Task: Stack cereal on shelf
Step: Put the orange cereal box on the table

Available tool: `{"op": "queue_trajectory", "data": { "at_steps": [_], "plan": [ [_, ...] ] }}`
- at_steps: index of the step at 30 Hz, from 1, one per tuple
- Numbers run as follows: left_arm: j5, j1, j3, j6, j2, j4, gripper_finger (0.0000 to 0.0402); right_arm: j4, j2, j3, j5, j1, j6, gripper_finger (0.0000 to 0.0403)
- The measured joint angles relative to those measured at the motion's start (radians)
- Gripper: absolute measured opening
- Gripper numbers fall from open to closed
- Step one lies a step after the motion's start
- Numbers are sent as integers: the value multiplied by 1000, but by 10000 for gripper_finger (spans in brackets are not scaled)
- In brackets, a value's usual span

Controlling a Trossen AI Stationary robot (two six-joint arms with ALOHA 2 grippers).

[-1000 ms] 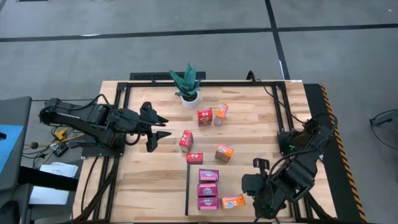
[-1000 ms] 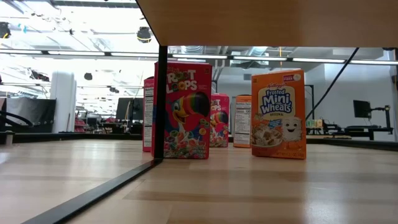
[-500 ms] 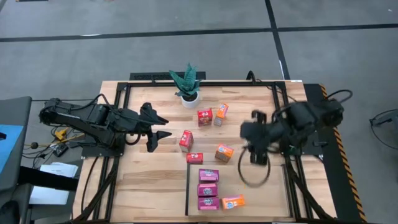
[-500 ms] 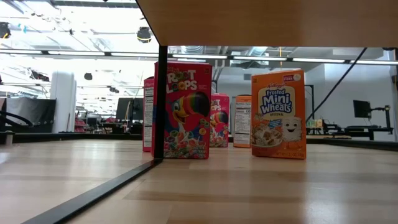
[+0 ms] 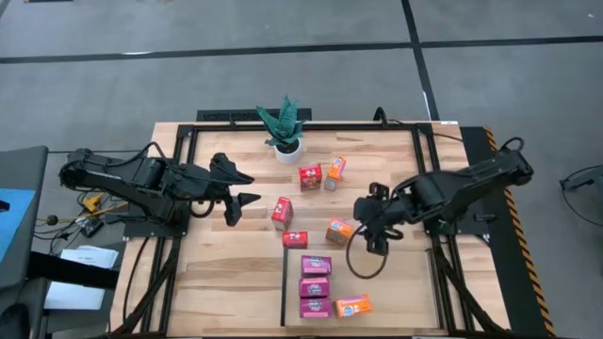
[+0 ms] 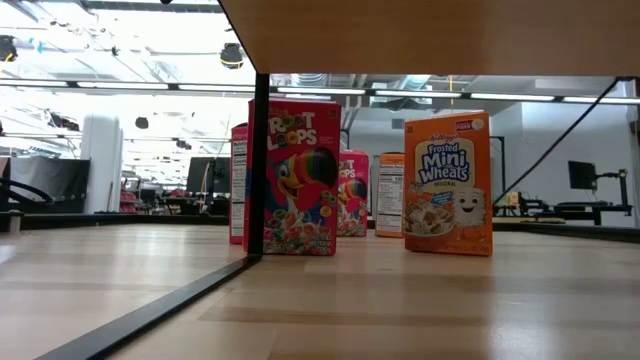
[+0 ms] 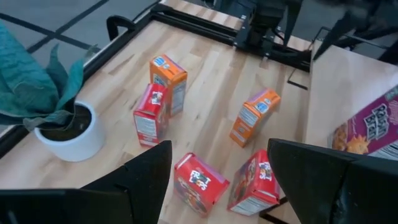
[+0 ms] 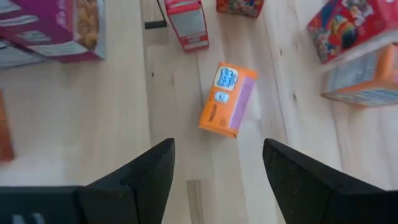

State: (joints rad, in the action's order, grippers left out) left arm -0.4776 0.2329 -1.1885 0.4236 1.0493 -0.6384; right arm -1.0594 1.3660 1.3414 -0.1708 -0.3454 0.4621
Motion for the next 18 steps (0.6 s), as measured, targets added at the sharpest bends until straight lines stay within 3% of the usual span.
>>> {"op": "queue_trajectory", "data": {
  "at_steps": [11,18],
  "plan": [
    [-32,0,0,12,0,0,255,244,33,-154,18,64,-48,270],
    [-39,0,0,19,0,-9,255,291,61,-210,20,81,-45,270]
  ]
}}
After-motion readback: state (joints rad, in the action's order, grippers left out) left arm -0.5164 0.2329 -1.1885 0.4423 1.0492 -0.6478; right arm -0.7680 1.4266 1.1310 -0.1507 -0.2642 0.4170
